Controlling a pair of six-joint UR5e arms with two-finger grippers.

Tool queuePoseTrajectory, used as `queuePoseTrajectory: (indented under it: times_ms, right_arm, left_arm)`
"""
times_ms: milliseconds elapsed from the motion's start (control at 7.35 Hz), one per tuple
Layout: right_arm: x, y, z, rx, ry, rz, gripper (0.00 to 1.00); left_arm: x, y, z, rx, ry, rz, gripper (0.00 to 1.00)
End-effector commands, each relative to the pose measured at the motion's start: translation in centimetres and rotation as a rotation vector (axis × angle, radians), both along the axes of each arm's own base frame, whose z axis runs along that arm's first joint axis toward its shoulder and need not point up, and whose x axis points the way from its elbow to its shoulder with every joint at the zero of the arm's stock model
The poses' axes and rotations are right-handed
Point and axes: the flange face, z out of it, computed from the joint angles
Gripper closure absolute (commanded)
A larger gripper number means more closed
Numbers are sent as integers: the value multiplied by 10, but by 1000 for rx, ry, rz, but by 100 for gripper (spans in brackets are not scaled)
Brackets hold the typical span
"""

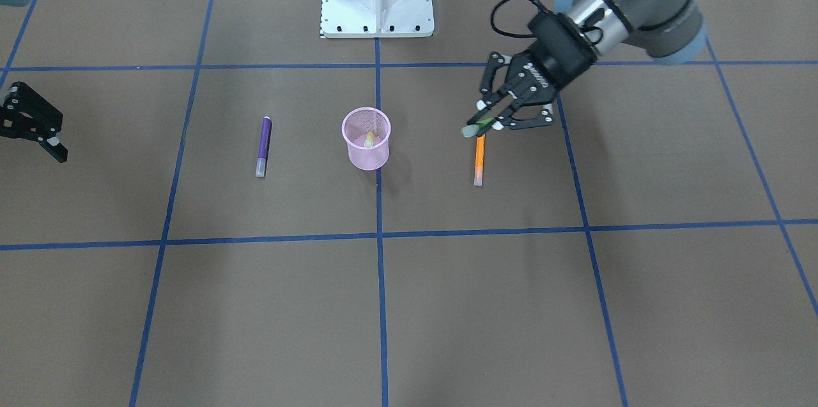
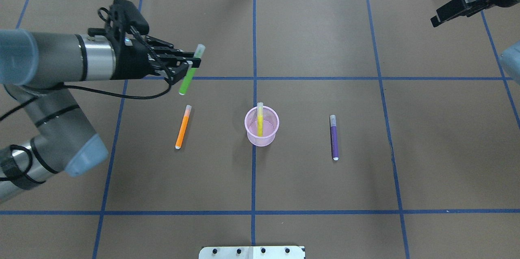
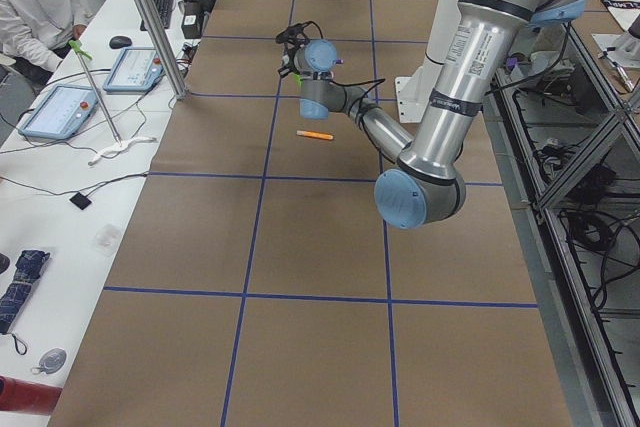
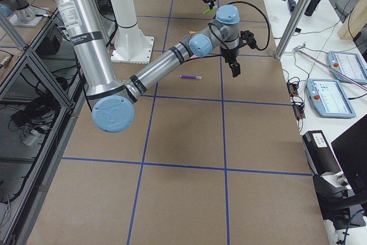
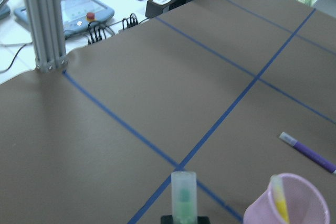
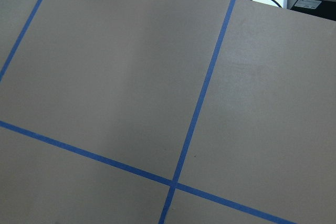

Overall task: Collect pens into pen holder
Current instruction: 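Carry the green marker with the left gripper over the pink cup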

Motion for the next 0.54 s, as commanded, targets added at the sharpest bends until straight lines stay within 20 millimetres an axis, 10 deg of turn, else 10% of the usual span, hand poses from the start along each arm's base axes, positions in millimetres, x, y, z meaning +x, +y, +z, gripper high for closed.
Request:
queuePoseTrajectory:
  times_ms: [0,408]
  right_arm:
    - [4,0,3,-1,-4,-1,0]
    - [3,-1,7,-7,1,0,0]
  left_arm:
    - [96,33,-31,38,123,-81,100]
    - [162,49,-17,33,173,-94,100]
